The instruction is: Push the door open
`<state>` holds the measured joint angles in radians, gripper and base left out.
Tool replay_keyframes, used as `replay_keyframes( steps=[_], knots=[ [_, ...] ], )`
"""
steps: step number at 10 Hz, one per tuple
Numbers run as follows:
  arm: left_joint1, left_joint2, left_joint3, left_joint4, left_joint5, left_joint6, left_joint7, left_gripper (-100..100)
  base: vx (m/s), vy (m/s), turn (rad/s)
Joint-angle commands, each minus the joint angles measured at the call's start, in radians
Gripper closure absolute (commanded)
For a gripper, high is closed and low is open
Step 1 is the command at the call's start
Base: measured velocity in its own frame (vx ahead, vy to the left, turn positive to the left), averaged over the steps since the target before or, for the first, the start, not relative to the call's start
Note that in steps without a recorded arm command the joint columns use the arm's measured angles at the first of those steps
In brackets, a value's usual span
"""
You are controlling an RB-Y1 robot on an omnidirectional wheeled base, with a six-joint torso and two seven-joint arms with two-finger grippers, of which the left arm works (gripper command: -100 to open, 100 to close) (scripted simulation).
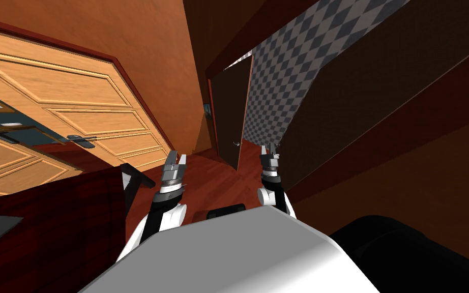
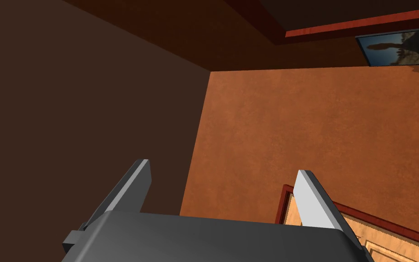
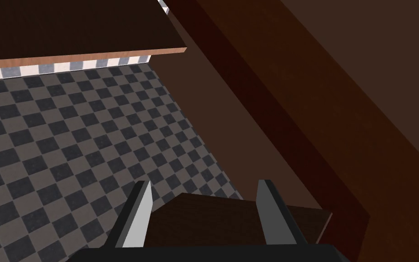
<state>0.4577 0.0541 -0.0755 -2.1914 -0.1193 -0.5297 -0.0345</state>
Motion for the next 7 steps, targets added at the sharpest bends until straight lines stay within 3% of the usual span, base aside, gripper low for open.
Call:
replay_keyframes(
  steps=[1, 7],
  knots=[
    [0.001, 0.017, -0.012, 0.036, -0.015, -0.025, 0.021, -100, 0.189, -0.022, -0.019],
    [-0.006, 0.065, -0.050, 0.161, -0.065, -0.097, 0.082, -100, 0.146, -0.021, -0.019]
  ],
)
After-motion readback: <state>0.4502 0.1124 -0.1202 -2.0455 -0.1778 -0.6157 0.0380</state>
